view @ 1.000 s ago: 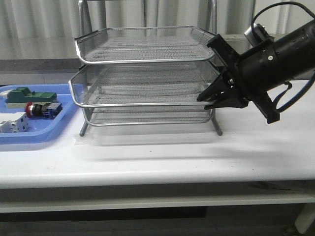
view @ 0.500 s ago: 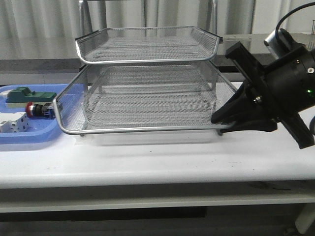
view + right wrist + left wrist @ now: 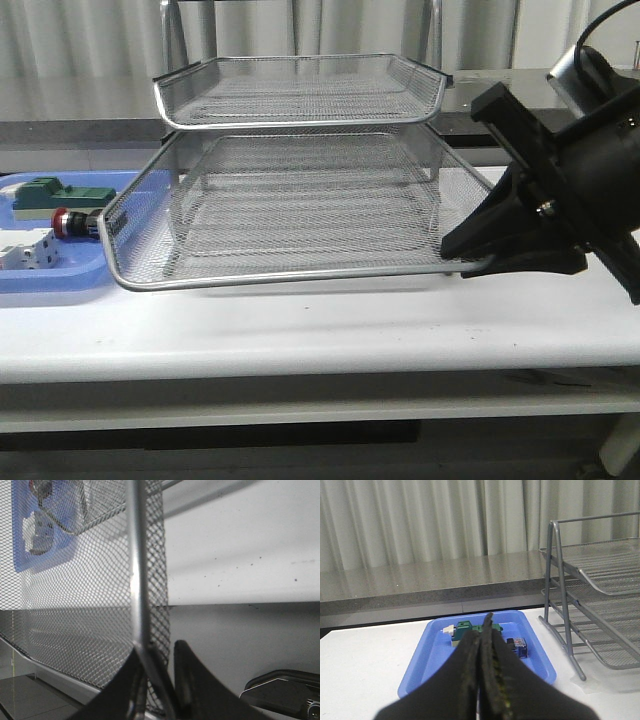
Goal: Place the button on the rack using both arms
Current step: 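Grip the middle wire tray and pull it toward the robot, then release the middle tray and withdraw the right gripper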
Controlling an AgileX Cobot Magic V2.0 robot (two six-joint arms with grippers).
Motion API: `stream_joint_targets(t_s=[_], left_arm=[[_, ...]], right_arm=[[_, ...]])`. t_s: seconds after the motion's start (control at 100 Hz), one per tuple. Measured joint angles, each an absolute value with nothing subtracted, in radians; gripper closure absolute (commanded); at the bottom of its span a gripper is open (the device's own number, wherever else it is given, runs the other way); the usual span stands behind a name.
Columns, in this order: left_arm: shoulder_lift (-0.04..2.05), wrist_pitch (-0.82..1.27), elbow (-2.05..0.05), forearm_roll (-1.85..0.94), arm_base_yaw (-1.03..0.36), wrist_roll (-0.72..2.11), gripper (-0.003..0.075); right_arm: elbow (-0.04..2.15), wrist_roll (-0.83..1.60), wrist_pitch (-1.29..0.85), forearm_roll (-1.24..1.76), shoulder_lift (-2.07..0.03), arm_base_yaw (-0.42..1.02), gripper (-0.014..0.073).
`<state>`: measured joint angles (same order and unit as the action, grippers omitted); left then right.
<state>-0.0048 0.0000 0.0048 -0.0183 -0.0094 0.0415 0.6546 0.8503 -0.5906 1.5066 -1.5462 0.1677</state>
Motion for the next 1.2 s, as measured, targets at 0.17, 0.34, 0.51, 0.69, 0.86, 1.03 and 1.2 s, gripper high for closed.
stream_joint_targets(t_s=[0.17, 0.34, 0.51, 0.69, 0.86, 1.03, 1.2], left_arm=[[-0.005, 0.0, 0.005, -0.018, -0.009, 0.042, 0.0741], [-0.005, 0.0, 0.005, -0.018, -0.009, 0.042, 0.0741], [-0.005, 0.0, 0.005, -0.018, -0.009, 0.042, 0.0741], [-0.005, 0.0, 0.005, -0.018, -0.009, 0.042, 0.0741], [-0.005, 0.0, 0.005, -0.018, -0.009, 0.042, 0.0741], [-0.005, 0.0, 0.005, -0.018, -0.009, 0.042, 0.0741], [-0.005, 0.0, 0.005, -0.018, -0.009, 0.042, 0.0741]], right_arm=[[0.65, 0.861, -0.583, 1.476, -1.546, 0.168, 0.0216], [0.648, 0.886, -0.56, 1.456, -1.522, 0.168, 0.0135], [0.646, 0.899, -0.551, 1.433, -1.44, 0.168, 0.0135], [0.646, 0.849, -0.556, 1.307, -1.349, 0.168, 0.0135], [0.644, 0.682, -0.589, 1.054, -1.285, 0.168, 0.0135], [0.642, 0.452, -0.633, 0.723, -1.196, 0.168, 0.0135], [0.644, 0.216, -0.711, 0.397, -1.059, 0.168, 0.0135]])
